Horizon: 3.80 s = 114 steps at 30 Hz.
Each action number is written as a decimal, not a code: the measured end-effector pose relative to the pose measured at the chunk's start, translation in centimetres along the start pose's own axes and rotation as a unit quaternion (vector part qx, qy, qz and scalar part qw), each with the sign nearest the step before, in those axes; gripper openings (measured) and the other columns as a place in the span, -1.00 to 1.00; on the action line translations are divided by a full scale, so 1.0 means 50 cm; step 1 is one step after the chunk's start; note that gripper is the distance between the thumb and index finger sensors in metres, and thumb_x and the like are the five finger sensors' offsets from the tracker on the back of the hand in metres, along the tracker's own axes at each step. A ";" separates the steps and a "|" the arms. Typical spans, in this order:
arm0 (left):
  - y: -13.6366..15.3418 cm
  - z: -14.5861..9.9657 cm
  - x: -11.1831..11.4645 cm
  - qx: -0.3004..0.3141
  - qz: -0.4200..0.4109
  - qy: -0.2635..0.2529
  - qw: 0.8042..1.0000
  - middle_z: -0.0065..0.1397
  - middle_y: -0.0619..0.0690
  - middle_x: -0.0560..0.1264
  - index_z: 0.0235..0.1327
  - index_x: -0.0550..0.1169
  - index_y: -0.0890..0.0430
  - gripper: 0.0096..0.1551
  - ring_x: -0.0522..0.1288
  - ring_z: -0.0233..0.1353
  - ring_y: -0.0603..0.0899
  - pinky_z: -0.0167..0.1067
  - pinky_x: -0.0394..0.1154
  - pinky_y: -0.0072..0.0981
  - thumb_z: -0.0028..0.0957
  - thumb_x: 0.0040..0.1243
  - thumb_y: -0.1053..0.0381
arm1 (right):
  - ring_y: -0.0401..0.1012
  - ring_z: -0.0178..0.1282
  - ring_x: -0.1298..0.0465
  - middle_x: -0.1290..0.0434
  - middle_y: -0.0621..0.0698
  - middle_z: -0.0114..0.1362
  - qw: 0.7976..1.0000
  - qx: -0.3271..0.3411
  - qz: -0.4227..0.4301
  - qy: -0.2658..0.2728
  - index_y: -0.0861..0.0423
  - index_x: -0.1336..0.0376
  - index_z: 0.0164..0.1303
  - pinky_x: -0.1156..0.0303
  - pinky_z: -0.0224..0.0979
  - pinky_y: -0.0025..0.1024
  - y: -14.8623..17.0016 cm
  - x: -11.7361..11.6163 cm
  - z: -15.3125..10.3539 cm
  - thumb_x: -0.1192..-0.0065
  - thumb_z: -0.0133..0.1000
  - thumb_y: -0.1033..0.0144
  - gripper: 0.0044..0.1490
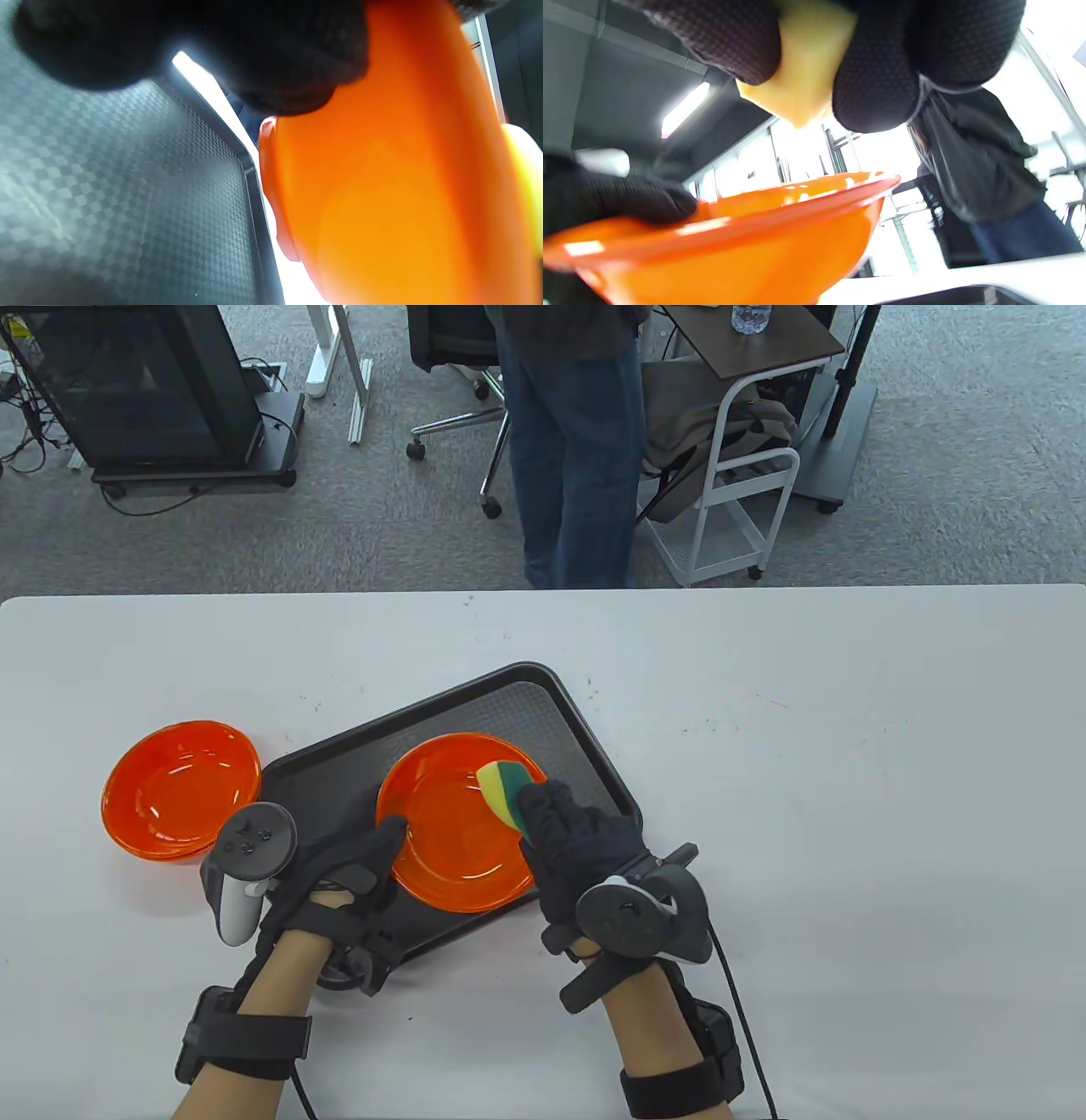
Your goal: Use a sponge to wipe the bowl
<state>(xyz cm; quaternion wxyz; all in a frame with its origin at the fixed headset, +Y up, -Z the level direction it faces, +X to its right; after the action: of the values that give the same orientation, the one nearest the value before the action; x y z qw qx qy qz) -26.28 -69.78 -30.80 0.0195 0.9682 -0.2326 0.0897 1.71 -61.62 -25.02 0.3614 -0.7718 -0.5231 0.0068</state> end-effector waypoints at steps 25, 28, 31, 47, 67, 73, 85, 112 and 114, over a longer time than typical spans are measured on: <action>-0.048 -0.028 0.020 0.061 0.064 0.015 0.996 -0.28 0.08 0.65 0.45 0.37 0.16 -0.30 0.66 -0.55 -0.08 -0.48 0.68 -0.25 0.16 0.15 -0.18 | 0.04 0.11 -0.54 -0.42 0.23 0.46 0.964 0.143 -0.143 -0.175 0.07 -0.20 0.38 -0.40 0.18 0.11 -0.122 -0.110 0.021 -0.34 0.16 0.25 -0.40; -0.044 -0.025 0.008 0.057 0.071 0.001 0.996 -0.28 0.08 0.65 0.45 0.37 0.16 -0.31 0.66 -0.55 -0.07 -0.48 0.68 -0.24 0.16 0.16 -0.18 | 0.05 0.12 -0.53 -0.42 0.23 0.46 0.961 0.156 -0.103 -0.204 0.05 -0.21 0.37 -0.39 0.19 0.13 -0.136 -0.116 0.020 -0.34 0.16 0.26 -0.42; -0.041 -0.023 -0.003 0.056 0.068 -0.012 0.996 -0.28 0.09 0.65 0.45 0.38 0.15 -0.31 0.66 -0.55 -0.07 -0.48 0.68 -0.23 0.16 0.16 -0.17 | 0.07 0.14 -0.52 -0.42 0.22 0.47 0.955 0.150 -0.100 -0.237 0.05 -0.22 0.37 -0.38 0.21 0.14 -0.142 -0.121 0.020 -0.33 0.15 0.27 -0.42; -0.064 -0.030 0.010 0.080 0.094 0.011 0.992 -0.32 0.09 0.65 0.42 0.42 0.17 -0.32 0.66 -0.58 -0.07 -0.52 0.68 -0.24 0.15 0.18 -0.17 | 0.08 0.15 -0.50 -0.41 0.21 0.48 0.932 0.056 -0.247 -0.258 0.07 -0.21 0.37 -0.37 0.20 0.14 -0.098 -0.120 0.024 -0.32 0.16 0.27 -0.43; -0.058 -0.025 -0.002 0.095 0.087 -0.027 0.991 -0.28 0.10 0.65 0.44 0.42 0.11 -0.34 0.66 -0.54 -0.04 -0.46 0.68 -0.21 0.15 0.17 -0.17 | 0.05 0.11 -0.55 -0.47 0.23 0.41 0.953 0.134 -0.030 -0.271 0.10 -0.21 0.37 -0.41 0.16 0.11 -0.154 -0.118 0.023 -0.30 0.16 0.25 -0.42; -0.063 -0.031 -0.018 0.097 0.112 -0.048 0.988 -0.29 0.10 0.65 0.43 0.44 0.12 -0.35 0.66 -0.56 -0.04 -0.48 0.68 -0.21 0.15 0.18 -0.16 | 0.11 0.18 -0.48 -0.42 0.29 0.46 0.924 0.072 -0.136 -0.351 0.09 -0.23 0.36 -0.36 0.19 0.16 -0.156 -0.125 0.015 -0.31 0.15 0.29 -0.44; -0.084 -0.039 0.001 0.111 0.127 -0.009 0.986 -0.36 0.07 0.67 0.36 0.47 0.19 -0.36 0.66 -0.64 -0.09 -0.55 0.69 -0.26 0.13 0.19 -0.14 | 0.09 0.21 -0.46 -0.39 0.19 0.51 0.911 -0.004 -0.307 -0.276 0.06 -0.21 0.37 -0.36 0.20 0.13 -0.117 -0.112 0.031 -0.31 0.16 0.25 -0.43; -0.081 -0.044 -0.009 0.126 0.118 -0.072 0.982 -0.27 0.08 0.66 0.44 0.45 0.06 -0.37 0.67 -0.54 -0.05 -0.46 0.69 -0.22 0.14 0.16 -0.16 | 0.03 0.10 -0.57 -0.50 0.25 0.35 0.977 0.137 -0.003 -0.164 0.19 -0.17 0.35 -0.47 0.03 -0.03 -0.167 -0.122 0.021 -0.28 0.16 0.19 -0.37; -0.079 -0.045 -0.021 0.122 0.122 -0.087 0.981 -0.28 0.07 0.67 0.43 0.46 0.06 -0.38 0.67 -0.55 -0.06 -0.47 0.69 -0.22 0.14 0.17 -0.16 | 0.04 0.13 -0.56 -0.49 0.25 0.37 0.974 0.142 -0.001 -0.177 0.17 -0.17 0.36 -0.46 0.05 -0.02 -0.175 -0.124 0.020 -0.28 0.16 0.20 -0.38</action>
<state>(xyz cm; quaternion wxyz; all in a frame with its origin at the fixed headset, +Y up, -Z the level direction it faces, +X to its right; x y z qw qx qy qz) -25.80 -65.63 -28.78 -0.1305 0.9316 -0.3374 0.0349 -8.50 -64.43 -23.10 0.3691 -0.6988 -0.5731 0.2170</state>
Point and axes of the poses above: the tracker on the back of each hand, its own y axis roughly to the little-finger side, its own z axis roughly from the wrist to the fingertips, x = y × z, the point moved 3 cm from there along z, roughly from the wrist to the fingertips
